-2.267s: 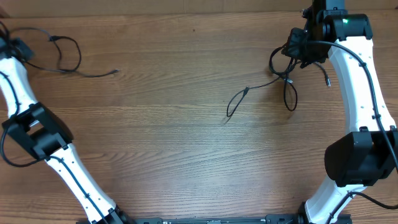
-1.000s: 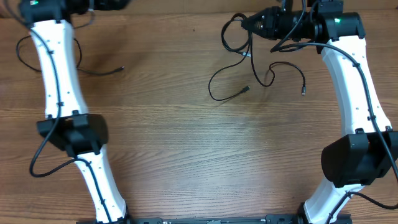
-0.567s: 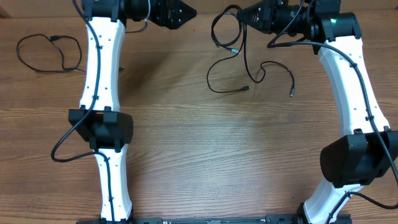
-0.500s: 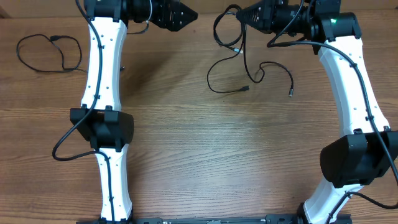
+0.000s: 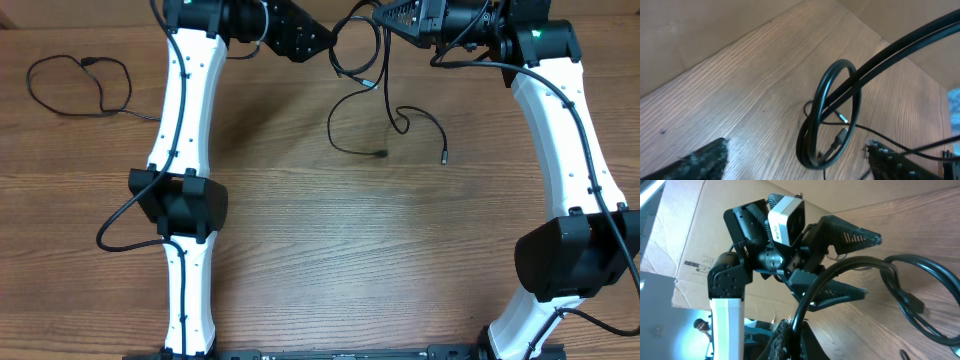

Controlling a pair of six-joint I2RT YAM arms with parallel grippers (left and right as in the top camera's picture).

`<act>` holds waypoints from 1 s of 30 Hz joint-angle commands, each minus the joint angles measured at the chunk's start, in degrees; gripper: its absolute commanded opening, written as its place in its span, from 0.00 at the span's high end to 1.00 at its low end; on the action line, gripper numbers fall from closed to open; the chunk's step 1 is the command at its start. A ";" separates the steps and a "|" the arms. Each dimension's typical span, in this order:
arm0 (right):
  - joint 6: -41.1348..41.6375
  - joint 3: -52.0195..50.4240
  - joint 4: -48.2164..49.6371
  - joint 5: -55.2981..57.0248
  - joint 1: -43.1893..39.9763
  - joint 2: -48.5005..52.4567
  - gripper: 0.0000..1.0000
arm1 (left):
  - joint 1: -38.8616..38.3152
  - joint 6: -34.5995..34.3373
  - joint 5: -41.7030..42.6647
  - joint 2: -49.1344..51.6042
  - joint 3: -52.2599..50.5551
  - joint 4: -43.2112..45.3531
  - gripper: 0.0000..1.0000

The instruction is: Untangle cables

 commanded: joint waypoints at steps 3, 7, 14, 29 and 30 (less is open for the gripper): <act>3.65 2.25 2.23 -4.04 0.07 -1.73 0.96 | -1.70 1.33 0.28 1.20 -0.42 -0.15 0.27; 4.92 2.25 4.96 -6.67 0.07 -1.73 0.96 | -2.71 1.29 0.39 1.75 -0.74 -0.20 0.34; 4.33 2.23 4.76 -6.23 0.07 -1.68 0.96 | -2.75 0.79 0.39 1.75 -0.72 0.31 0.91; -12.90 2.23 -12.17 32.96 1.25 -1.53 0.90 | -1.07 -17.57 8.76 1.73 -0.72 8.20 0.96; -13.66 2.23 -13.75 40.41 1.79 -1.33 0.88 | -0.94 -19.82 9.49 1.73 -0.72 9.51 0.96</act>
